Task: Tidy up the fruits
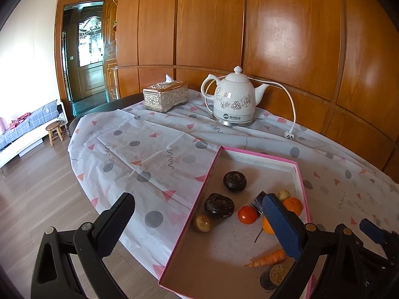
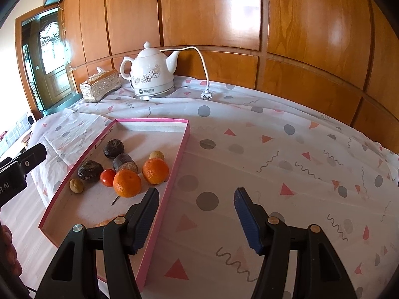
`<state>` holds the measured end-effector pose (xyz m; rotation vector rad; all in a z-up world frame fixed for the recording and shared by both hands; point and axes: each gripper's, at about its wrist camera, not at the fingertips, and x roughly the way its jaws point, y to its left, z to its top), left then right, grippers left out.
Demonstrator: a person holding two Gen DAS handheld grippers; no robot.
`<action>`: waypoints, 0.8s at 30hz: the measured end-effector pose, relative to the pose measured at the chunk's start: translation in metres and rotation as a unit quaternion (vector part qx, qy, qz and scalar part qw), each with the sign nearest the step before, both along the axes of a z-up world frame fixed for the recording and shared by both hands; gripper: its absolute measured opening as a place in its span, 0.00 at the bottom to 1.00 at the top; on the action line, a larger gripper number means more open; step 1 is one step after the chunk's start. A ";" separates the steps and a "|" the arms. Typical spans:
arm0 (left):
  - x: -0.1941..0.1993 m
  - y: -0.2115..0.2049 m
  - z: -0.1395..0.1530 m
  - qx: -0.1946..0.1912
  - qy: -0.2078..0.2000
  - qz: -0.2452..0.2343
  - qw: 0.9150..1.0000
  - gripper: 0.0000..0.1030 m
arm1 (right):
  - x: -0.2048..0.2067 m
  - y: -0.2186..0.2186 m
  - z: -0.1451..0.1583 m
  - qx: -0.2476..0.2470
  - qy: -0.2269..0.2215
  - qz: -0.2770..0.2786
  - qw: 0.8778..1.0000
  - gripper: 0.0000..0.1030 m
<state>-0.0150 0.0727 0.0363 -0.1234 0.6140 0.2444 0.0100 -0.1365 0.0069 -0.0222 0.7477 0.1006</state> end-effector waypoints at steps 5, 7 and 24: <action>0.000 -0.001 0.000 0.000 -0.001 -0.001 1.000 1.00 | 0.000 0.000 0.000 0.000 -0.002 0.000 1.000 0.62; 0.000 -0.002 0.000 0.000 -0.002 0.000 1.000 1.00 | 0.000 0.000 0.000 0.001 -0.002 0.000 1.000 0.62; -0.002 -0.003 0.003 0.002 -0.003 -0.001 1.000 1.00 | -0.001 0.000 0.000 0.000 -0.001 0.000 1.000 0.62</action>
